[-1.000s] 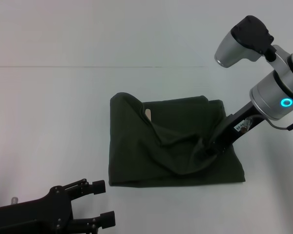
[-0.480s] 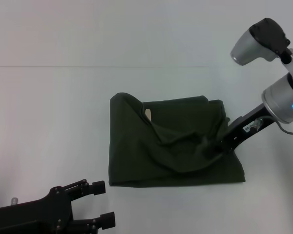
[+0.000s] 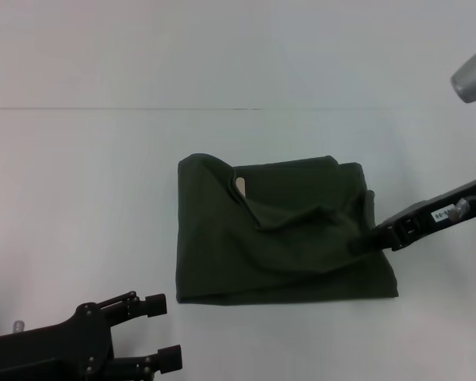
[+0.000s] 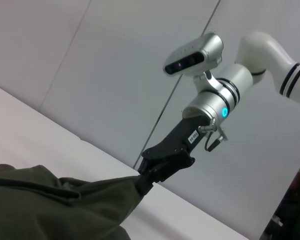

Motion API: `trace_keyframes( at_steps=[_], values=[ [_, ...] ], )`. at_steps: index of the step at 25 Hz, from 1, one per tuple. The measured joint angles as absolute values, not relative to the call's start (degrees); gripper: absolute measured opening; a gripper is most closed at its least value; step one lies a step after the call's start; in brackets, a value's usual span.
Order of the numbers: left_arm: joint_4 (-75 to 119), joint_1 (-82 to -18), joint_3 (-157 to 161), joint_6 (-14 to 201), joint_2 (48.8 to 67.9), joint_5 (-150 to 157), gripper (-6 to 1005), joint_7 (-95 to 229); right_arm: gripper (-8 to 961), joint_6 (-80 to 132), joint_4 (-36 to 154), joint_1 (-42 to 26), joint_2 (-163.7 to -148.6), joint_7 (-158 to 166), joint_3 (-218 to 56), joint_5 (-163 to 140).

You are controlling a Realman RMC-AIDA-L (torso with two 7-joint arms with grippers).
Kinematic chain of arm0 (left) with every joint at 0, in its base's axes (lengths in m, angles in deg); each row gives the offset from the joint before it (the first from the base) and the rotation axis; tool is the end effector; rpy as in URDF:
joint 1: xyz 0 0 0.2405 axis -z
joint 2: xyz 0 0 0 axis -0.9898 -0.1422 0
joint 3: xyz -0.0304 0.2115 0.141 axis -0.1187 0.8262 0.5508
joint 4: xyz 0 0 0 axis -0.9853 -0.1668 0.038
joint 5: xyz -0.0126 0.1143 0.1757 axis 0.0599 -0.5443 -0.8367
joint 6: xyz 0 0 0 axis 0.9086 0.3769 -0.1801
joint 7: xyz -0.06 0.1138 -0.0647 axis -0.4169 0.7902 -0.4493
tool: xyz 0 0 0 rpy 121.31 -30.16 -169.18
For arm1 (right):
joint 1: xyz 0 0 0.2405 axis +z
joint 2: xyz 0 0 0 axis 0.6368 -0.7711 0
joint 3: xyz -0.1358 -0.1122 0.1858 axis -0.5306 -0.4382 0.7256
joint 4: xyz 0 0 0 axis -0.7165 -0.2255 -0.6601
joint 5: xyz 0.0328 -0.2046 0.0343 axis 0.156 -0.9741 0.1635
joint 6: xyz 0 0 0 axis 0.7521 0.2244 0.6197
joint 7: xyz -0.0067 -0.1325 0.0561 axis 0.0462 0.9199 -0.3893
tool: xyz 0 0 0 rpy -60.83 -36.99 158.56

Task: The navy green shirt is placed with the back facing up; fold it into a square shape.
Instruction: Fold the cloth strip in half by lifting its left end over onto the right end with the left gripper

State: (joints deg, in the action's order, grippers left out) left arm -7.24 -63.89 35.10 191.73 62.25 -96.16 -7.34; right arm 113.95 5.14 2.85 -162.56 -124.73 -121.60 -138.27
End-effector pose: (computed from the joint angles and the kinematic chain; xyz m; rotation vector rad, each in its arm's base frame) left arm -0.2965 0.2307 -0.0048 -2.7425 -0.8488 -1.0618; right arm 0.2026 0.3699 0.0216 -2.7279 1.2674 -0.0255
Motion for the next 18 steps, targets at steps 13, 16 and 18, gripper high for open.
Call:
trace_keyframes(
  at_steps=[13,16,18],
  values=[
    [-7.03,-63.9,35.1,191.55,62.36,-96.04,940,-7.53,13,108.76,11.97,-4.47,-162.11,-118.6,-115.29,-132.78],
    [-6.98,-63.9,35.1,191.82,62.54,-95.9,940,-7.69,13,108.38,13.62,-5.11,-162.07,-116.42,-112.61,-132.63],
    [-6.95,-63.89,35.1,192.06,62.58,-95.85,940,-7.71,12,107.96,14.91,-5.51,-161.99,-115.35,-111.05,-132.6]
  ],
)
